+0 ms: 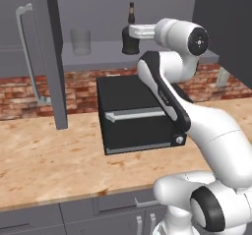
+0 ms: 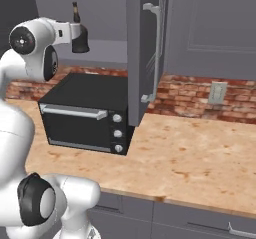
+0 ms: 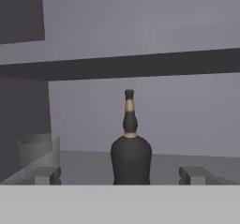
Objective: There is a bowl on the dining counter. Grab a lemon wedge from the fridge and place it in the bowl. Then get the liquor bottle and glass cup from the cabinet and place them next to the bowl.
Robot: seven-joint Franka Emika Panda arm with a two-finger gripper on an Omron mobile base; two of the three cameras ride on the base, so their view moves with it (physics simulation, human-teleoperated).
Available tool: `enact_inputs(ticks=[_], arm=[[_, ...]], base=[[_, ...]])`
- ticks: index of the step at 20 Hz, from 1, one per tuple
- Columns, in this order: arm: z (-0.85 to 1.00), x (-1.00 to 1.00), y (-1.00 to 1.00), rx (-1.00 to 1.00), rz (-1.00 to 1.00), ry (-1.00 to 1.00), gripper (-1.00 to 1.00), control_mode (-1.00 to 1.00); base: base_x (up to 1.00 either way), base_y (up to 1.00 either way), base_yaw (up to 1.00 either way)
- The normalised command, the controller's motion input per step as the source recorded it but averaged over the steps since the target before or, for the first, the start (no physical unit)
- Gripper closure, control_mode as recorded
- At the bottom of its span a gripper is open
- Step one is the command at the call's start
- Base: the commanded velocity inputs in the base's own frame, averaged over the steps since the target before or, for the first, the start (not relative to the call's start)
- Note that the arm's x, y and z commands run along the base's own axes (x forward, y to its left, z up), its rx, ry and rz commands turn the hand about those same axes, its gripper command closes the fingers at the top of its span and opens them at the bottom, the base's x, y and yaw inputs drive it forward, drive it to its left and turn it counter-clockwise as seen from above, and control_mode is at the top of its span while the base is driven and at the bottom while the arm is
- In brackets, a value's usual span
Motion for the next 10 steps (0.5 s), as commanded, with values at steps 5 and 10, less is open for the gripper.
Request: enact_inputs(ticks=[5, 10], arm=[[0.09, 0.4, 0.0, 0.0, 0.0, 0.0, -1.0, -1.0], [0.21, 0.41, 0.0, 0.0, 0.0, 0.0, -1.0, -1.0]], base=[[0.0, 0.0, 0.0], [0.0, 0.0, 0.0]])
